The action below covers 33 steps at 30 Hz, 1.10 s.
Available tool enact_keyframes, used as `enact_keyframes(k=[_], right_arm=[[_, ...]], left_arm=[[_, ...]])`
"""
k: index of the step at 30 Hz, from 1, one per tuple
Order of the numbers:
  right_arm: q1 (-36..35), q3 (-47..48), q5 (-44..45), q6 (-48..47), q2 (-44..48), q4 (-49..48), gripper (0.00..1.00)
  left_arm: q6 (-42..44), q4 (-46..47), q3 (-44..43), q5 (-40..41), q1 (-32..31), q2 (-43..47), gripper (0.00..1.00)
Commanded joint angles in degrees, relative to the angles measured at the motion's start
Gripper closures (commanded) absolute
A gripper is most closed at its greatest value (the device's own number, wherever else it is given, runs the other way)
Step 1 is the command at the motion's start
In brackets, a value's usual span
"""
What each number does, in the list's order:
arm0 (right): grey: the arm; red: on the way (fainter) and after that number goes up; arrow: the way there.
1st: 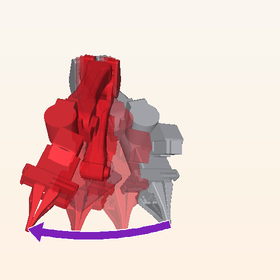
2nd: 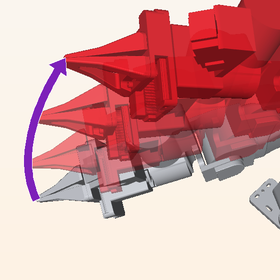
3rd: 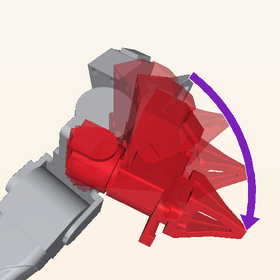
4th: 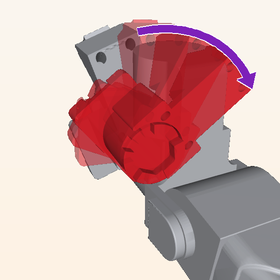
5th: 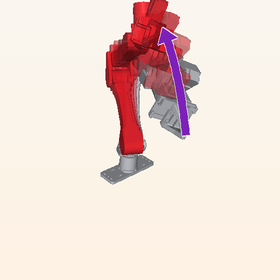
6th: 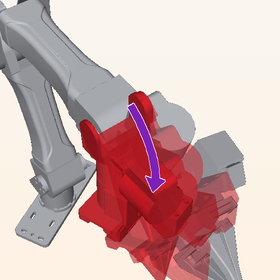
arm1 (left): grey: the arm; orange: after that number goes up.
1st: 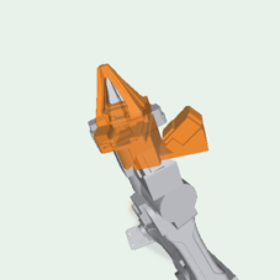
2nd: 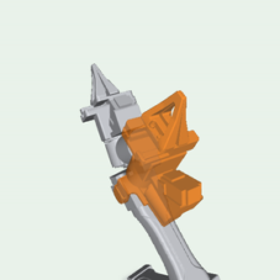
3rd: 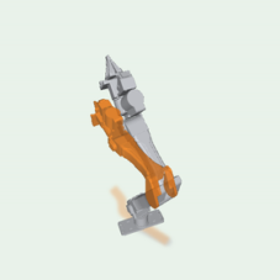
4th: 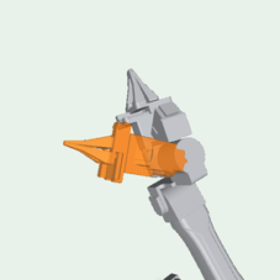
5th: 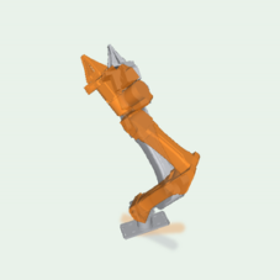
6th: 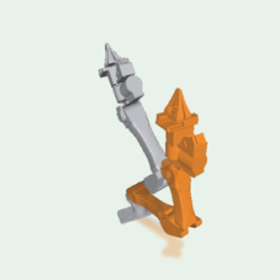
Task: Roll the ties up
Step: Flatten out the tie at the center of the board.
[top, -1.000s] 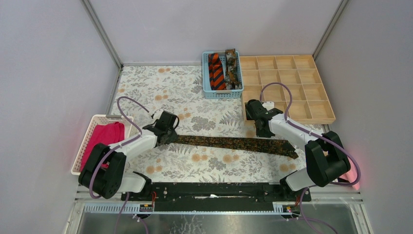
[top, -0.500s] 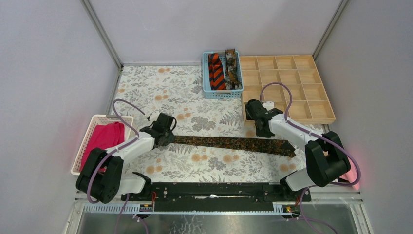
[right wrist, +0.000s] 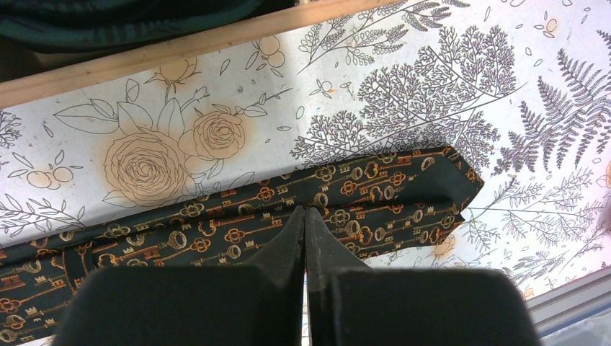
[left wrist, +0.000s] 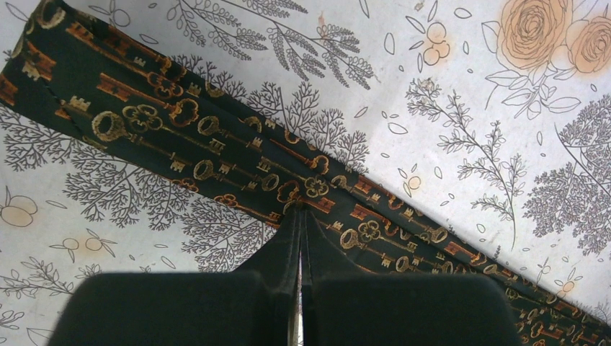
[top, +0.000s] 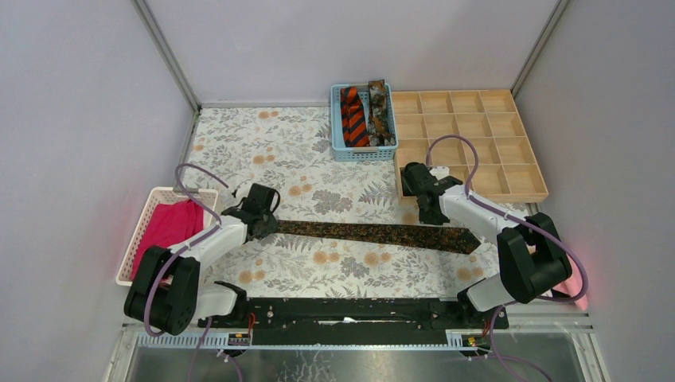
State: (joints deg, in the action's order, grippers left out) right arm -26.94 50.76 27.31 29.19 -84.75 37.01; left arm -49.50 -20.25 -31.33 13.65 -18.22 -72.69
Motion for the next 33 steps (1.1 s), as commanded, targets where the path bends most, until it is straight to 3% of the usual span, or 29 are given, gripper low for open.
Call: enact_keyframes(k=[1,5,14,25,33], right_arm=[[0.19,-0.66,-2.53,1.97,0.35,1.34,1.0],[-3.05,-2.53,-5.91,3.33,3.95,0.8,1.0],[-12.9,-4.63,-7.14,10.74,3.73,1.63,1.0],[-13.49,-5.2,-4.42,14.4,-1.36,-0.67,1.0],[-13.34,-3.93,1.74,21.77,-6.57,8.53,1.0]], left_arm=[[2.89,1.16,0.24,-3.63,0.46,-0.26,1.0],[3.59,3.66,0.1,-9.13,0.46,3.16,1.0],[6.5,0.87,-3.71,-9.1,0.43,9.61,0.95],[8.03,1.52,-2.51,-10.85,0.44,12.47,0.95],[8.27,3.12,-1.04,-13.38,0.39,13.42,0.97]])
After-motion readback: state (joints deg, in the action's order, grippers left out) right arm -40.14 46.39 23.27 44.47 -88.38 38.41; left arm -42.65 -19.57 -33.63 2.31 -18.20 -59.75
